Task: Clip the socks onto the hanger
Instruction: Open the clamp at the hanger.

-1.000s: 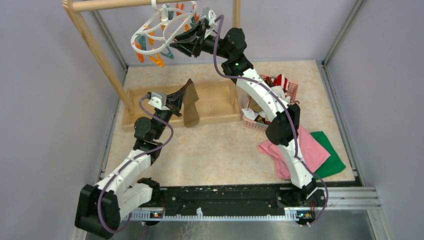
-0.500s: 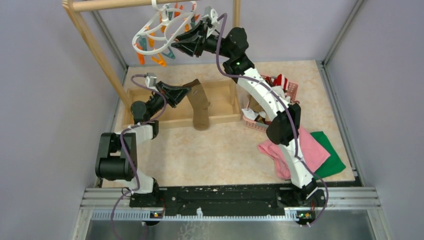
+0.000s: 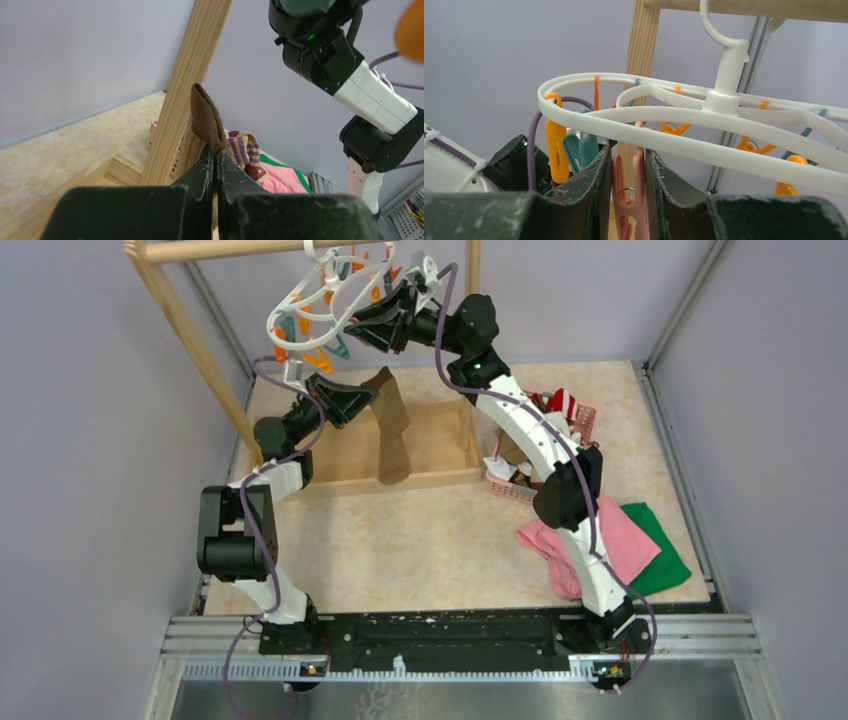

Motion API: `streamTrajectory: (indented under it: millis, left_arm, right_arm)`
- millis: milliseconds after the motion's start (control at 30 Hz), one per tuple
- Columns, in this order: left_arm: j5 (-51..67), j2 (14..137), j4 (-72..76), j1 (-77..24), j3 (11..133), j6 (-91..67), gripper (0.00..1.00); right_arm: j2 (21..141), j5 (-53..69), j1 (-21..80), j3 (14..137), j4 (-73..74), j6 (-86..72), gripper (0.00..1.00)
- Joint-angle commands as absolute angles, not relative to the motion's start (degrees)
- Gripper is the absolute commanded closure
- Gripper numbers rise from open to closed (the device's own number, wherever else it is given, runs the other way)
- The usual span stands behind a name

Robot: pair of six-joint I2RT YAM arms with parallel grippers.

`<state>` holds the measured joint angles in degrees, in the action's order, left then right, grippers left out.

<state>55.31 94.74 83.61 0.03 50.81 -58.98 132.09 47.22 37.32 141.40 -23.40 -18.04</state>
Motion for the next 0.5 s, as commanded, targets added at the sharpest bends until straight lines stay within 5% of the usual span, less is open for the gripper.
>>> streamTrajectory:
  millis: [0, 467]
  left_arm:
    - [55.51, 95.44, 102.82, 1.73, 55.71, -62.67, 1.00]
    - [53.66, 87.69, 102.74, 0.20, 51.61, -55.58, 1.00]
  right_arm:
    - [128.85, 52.55, 37.38, 140.78, -22.85, -20.99, 0.90]
    - [128.46, 53.44, 37.19, 140.80, -23.35, -25.80, 0.90]
